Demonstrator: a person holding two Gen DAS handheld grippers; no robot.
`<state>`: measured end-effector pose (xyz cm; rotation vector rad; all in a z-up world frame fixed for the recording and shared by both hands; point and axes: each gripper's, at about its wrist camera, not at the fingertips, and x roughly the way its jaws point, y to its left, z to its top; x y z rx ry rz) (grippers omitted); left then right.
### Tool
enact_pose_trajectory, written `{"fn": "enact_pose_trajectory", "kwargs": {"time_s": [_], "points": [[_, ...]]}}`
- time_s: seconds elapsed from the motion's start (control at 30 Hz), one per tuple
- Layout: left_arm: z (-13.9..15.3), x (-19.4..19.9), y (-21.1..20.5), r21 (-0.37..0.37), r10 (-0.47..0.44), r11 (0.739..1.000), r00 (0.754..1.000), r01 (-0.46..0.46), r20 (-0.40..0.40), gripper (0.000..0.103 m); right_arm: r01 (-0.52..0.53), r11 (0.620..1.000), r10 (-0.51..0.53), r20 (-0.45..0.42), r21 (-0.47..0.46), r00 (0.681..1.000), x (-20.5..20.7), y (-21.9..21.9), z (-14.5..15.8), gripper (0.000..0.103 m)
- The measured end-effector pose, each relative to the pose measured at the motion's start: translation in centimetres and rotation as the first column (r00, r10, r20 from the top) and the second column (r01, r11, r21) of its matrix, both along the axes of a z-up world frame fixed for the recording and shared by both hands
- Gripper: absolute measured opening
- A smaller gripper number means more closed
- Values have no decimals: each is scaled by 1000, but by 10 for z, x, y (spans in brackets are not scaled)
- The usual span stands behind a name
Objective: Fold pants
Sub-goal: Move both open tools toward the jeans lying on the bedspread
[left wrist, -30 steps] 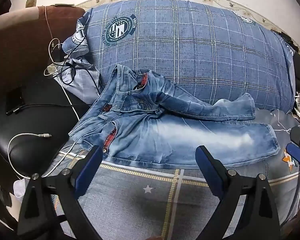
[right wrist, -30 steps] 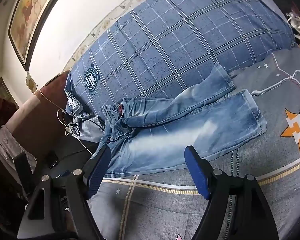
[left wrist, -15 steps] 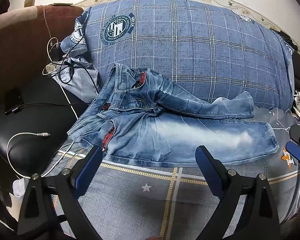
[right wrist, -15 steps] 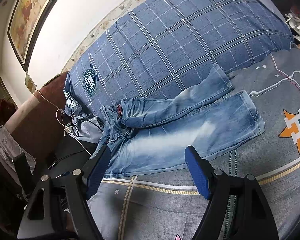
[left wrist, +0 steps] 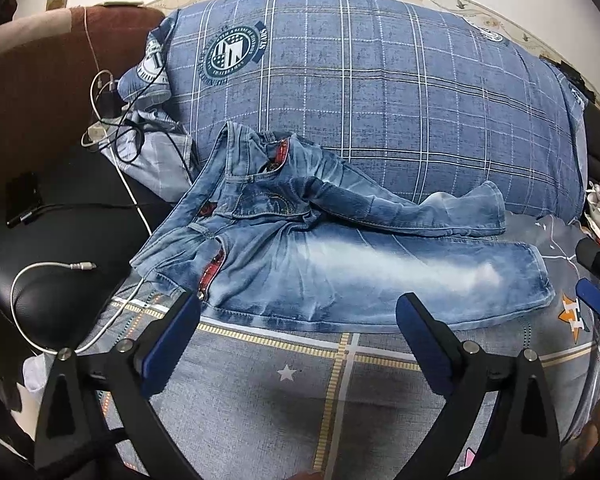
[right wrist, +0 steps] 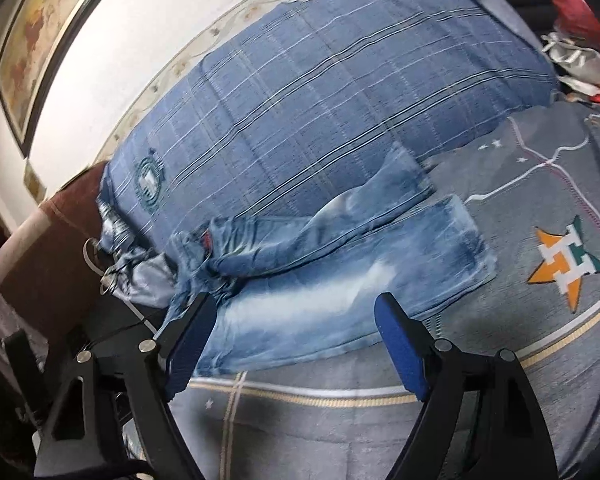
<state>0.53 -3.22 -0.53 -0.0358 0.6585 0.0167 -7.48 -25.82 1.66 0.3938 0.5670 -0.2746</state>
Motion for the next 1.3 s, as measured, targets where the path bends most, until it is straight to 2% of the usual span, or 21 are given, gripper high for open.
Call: {"fn": "enact_pose_trajectory", "kwargs": {"time_s": [0.17, 0.33, 0.4, 0.57, 0.63, 0.7, 0.77, 0.93, 1.1, 1.3], "points": [[-5, 4, 2, -29, 14, 999, 1000, -15, -26, 103, 17, 998, -17, -9, 65, 1000, 3, -16, -4, 82], [-9, 6, -6, -14, -1, 1000, 1000, 1, -27, 103, 38, 999, -37, -55, 14, 998, 10, -19, -8, 82], [-10, 8, -10, -4, -20, 1000, 999, 20, -30, 103, 31, 999, -28, -69, 39, 997, 13, -25, -12, 82], [-15, 14, -16, -39, -58, 998, 997, 56, -57, 103, 32, 995, -20, -133, 89, 991, 20, -38, -22, 82], [-17, 21, -18, -37, -73, 997, 995, 70, -73, 103, 21, 990, -2, -139, 137, 990, 20, -43, -26, 82], [-20, 27, -17, -70, -79, 995, 992, 72, -100, 103, 12, 986, 10, -133, 164, 991, 19, -46, -28, 82], [-22, 32, -14, -103, -65, 993, 992, 54, -111, 103, 1, 988, 19, -131, 154, 991, 20, -47, -28, 82], [-25, 41, -18, -84, -84, 994, 988, 74, -127, 103, 8, 997, 2, -137, 73, 991, 22, -47, -26, 82], [-29, 47, -25, -64, -98, 994, 984, 89, -147, 102, -2, 998, 12, -147, 69, 989, 24, -48, -26, 82], [-27, 39, -26, -62, -115, 992, 985, 108, -128, 102, 8, 996, 5, -151, 88, 988, 21, -52, -27, 82]]}}
